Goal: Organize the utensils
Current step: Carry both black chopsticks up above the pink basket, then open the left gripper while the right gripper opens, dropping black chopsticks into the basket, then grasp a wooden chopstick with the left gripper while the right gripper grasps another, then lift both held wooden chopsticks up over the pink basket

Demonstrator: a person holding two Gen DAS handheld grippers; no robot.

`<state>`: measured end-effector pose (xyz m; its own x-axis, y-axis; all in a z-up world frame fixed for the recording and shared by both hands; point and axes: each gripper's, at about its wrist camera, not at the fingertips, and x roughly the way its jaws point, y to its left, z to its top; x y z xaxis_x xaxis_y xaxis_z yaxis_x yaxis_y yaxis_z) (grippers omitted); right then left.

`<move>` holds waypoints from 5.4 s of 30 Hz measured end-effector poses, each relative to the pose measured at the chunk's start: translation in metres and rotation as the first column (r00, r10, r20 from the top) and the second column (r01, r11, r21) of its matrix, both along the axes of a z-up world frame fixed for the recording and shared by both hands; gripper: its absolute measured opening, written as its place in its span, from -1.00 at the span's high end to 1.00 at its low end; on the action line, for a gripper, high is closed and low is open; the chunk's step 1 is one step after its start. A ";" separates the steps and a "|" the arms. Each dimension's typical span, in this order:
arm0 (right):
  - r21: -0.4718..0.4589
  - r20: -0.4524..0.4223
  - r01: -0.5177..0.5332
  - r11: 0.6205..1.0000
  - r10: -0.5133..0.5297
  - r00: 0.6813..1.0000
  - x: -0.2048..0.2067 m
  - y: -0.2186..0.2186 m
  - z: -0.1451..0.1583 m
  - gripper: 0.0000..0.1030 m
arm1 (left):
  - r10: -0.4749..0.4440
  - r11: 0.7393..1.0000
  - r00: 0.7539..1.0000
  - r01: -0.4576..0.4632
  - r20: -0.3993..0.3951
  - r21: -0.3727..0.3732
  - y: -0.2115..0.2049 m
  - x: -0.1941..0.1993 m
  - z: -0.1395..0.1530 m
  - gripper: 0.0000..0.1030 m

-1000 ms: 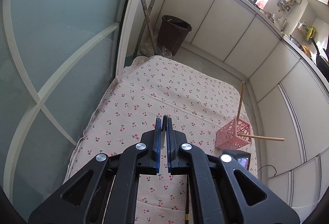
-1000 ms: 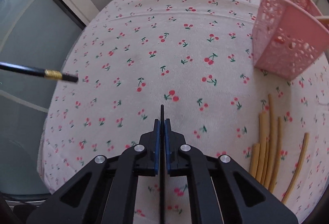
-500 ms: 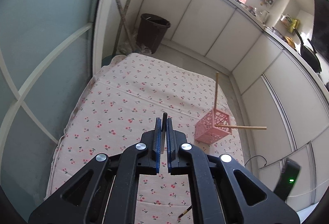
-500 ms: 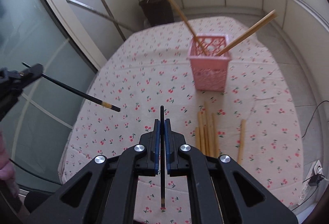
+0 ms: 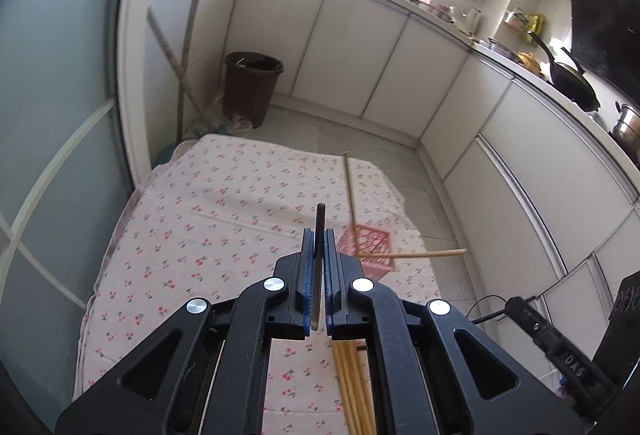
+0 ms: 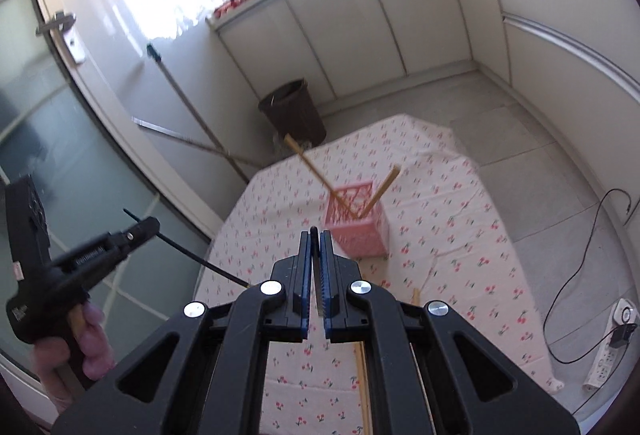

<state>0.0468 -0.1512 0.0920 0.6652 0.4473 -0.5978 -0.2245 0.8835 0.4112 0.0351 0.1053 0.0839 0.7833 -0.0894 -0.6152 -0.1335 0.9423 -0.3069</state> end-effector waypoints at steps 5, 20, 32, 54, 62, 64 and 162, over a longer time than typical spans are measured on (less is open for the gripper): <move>0.036 0.043 0.037 0.999 -0.039 0.998 0.013 -0.026 0.031 0.91 | -0.031 0.999 0.998 0.030 0.046 0.030 -0.025 0.030 0.028 0.93; 0.097 0.076 0.091 0.991 -0.099 0.992 0.051 -0.050 0.053 0.91 | -0.014 0.999 1.000 0.015 -0.026 0.037 -0.049 0.113 -0.012 0.80; 0.011 0.117 0.126 0.992 -0.127 0.985 0.097 -0.009 0.070 0.91 | 0.036 0.999 0.999 -0.036 -0.024 -0.024 -0.005 0.064 -0.015 0.60; -0.241 0.098 0.117 0.964 -0.096 0.991 0.069 0.032 -0.004 0.58 | -0.115 0.992 0.991 0.119 -0.069 0.048 -0.049 0.046 -0.027 0.17; -0.303 0.029 0.122 0.945 -0.119 0.993 0.038 0.016 -0.041 0.13 | -0.110 0.986 0.988 0.122 -0.113 0.111 -0.065 0.027 -0.052 -0.19; -0.305 0.020 0.143 0.942 -0.143 0.989 0.031 0.011 -0.049 -0.09 | -0.108 0.985 0.985 0.124 -0.133 0.118 -0.067 0.024 -0.061 -0.24; -0.158 -0.261 0.111 0.981 -0.150 0.954 0.029 -0.023 -0.121 0.83 | -0.230 0.971 0.968 0.236 -0.105 0.043 -0.051 0.001 -0.085 0.86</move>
